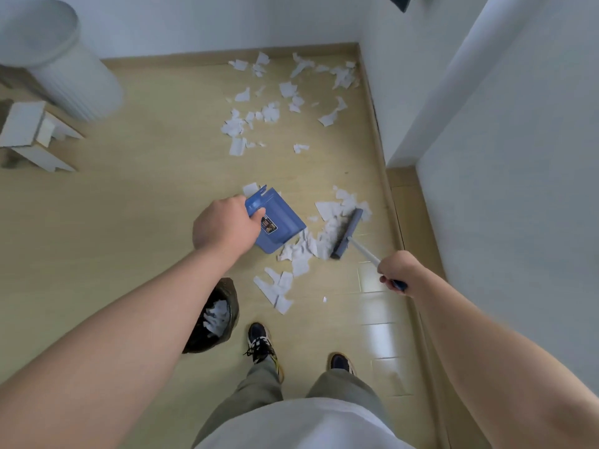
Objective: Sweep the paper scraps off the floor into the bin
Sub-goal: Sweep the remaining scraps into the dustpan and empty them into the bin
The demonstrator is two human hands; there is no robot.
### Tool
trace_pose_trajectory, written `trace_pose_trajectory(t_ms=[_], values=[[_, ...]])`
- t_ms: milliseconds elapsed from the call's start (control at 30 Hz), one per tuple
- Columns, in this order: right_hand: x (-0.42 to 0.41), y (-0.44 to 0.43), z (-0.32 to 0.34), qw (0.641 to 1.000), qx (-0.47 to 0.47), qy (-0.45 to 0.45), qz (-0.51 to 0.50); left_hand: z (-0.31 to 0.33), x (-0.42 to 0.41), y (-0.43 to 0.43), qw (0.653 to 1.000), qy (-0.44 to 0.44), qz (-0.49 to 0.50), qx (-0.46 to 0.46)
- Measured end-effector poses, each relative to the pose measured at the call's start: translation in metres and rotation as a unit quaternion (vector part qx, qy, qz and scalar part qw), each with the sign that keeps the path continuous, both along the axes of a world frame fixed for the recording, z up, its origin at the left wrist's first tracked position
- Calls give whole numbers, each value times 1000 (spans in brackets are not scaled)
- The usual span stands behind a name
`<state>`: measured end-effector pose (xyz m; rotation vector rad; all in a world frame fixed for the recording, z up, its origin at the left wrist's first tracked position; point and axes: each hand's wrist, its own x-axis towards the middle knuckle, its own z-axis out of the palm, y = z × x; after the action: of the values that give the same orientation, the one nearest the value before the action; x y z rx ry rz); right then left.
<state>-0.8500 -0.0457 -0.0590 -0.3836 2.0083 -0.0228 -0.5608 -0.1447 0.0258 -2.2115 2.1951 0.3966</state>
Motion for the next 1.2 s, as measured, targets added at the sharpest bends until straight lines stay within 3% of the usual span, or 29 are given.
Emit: trace_pose_trajectory(t_ms=[200, 333, 633, 1100, 1200], values=[[64, -5, 64, 977, 48, 46, 200, 9, 37, -49, 999, 36, 7, -8], [102, -9, 93, 964, 68, 29, 257, 11, 57, -75, 998, 56, 13, -15], [166, -12, 43, 918, 111, -12, 380, 3, 75, -98, 997, 59, -37, -22], [175, -36, 36, 866, 96, 126, 474, -15, 101, -104, 997, 40, -68, -17], [170, -28, 45, 871, 96, 141, 461, -18, 98, -110, 996, 34, -77, -9]])
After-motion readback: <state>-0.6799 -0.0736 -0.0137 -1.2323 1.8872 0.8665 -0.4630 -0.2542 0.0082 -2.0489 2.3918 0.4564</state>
